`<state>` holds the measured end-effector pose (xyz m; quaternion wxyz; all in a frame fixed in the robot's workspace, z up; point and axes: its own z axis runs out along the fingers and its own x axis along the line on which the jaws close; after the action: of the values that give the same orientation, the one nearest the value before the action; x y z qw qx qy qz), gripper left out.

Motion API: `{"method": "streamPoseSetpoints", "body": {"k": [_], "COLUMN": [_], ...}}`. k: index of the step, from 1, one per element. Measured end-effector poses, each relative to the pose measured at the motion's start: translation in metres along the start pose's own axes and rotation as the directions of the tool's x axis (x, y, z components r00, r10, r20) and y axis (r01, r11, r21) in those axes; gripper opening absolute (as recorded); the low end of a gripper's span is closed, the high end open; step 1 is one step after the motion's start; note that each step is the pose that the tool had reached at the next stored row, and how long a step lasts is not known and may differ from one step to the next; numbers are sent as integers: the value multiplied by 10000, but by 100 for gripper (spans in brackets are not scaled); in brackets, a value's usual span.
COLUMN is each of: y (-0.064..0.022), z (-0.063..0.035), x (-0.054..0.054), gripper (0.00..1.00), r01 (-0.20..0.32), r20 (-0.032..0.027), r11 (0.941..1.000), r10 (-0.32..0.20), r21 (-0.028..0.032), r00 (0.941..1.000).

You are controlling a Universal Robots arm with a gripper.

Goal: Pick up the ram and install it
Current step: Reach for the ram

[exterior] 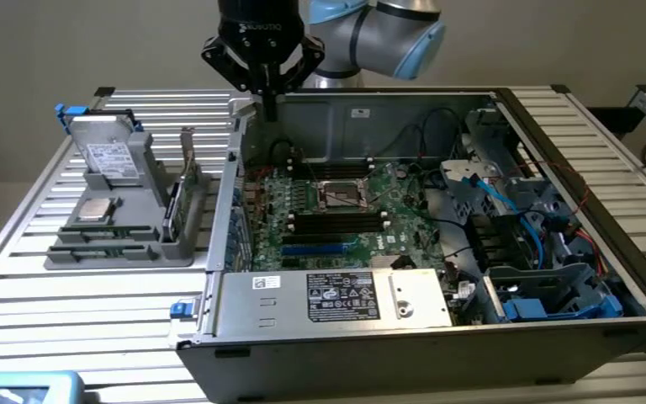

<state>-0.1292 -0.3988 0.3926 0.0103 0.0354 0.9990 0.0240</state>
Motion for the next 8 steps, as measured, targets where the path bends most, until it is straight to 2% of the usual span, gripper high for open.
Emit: {"method": "streamPoseSetpoints", "body": {"k": [8], "y": [-11], "z": [1], "x": [153], "gripper": [11], "r01": [0], "r20": [1], "r11": [10000], "r10": [0], "r21": [-1], "r00": [10000]}}
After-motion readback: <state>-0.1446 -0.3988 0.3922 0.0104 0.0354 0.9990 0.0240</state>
